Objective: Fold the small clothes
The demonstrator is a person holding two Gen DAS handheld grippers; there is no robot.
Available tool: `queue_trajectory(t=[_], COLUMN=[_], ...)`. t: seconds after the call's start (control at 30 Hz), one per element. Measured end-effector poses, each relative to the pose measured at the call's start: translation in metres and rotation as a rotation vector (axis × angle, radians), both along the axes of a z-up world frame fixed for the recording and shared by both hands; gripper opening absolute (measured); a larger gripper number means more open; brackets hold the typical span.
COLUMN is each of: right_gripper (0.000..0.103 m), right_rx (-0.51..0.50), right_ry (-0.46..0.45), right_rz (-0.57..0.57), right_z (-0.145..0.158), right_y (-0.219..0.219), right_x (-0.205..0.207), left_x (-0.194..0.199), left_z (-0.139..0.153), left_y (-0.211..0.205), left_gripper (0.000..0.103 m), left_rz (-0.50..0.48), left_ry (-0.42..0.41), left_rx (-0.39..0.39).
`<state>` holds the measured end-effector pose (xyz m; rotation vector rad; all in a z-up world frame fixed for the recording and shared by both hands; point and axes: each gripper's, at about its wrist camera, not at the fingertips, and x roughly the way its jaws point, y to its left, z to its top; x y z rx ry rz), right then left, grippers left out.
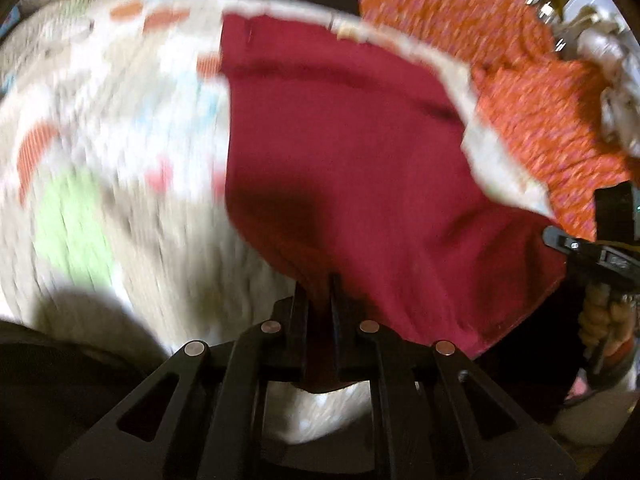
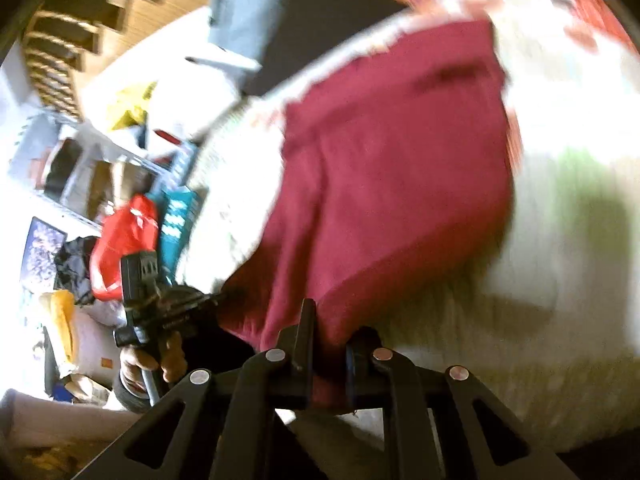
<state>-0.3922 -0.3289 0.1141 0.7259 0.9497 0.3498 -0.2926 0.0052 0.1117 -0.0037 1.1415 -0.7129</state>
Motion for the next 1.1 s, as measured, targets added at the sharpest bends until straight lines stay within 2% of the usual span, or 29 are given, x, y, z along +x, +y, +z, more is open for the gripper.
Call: queue_trajectory(t=[0.2, 0.37, 0.5, 0.67, 0.8, 0.87, 0.9, 0.97, 1.0, 1.07, 1.1], right_gripper=[0.011, 0.011, 0.011, 0.011, 0.013, 0.014, 0.019, 0.034, 0.044, 0.045, 0.045], right_rx=[-0.024, -0.028, -0.038, -0.037, -0.098, -0.064, -0.035, -0.062, -0.133, -0.228, -0.243], right_ry=[-0.154, -0.215, -0.187, -0.089, 0.026, 0.012, -0.014, -0.05, -0.066, -0.092, -0.098], right_rz=[-0.048, -0.123, -0.186, -0.272, -0.263, -0.269, -0.274, -0.283, -0.308, -0.354, -0.35], right_z=[0.051, 0.063, 0.05, 0.012, -0.03, -0.031, -0.027, -0.017, -0.009, 0.006, 0.01], right_y=[-0.024, -0.06, -0.093, -0.134, -0.149, -0.159, -0.163, -0.166, -0.167, -0.17, -0.17], right_x=[0.038, 0.097, 0.159, 0.24, 0.285, 0.285, 0.279, 0.265, 0.256, 0.242, 0.238], left_x=[0.055, 0.128, 0.192, 0.267, 0.288, 0.292, 0.291, 0.286, 0.285, 0.282, 0.279], left_z=[0.046, 0.052, 0.039, -0.004, -0.02, -0.015, -0.012, 0.001, 0.005, 0.018, 0.024], left_y=[-0.018, -0.045, -0.076, -0.098, -0.095, -0.091, -0.089, -0.086, -0.086, -0.082, -0.078], left_gripper=[0.007, 0.007, 0.007, 0.007, 0.01, 0.012, 0.013, 0.023, 0.028, 0.062, 0.065], left_rz=[0.044, 0.097, 0.177, 0.278, 0.289, 0.268, 0.263, 0.263, 0.27, 0.317, 0.346], left_ry=[-0.098, -0.121, -0.133, -0.07, -0.058, -0.04, -0.044, -0.08, -0.099, -0.178, -0.224], left_rx=[-0.085, -0.104, -0.071, -0.064, -0.083, -0.115, -0.127, -0.147, -0.154, -0.152, -0.164])
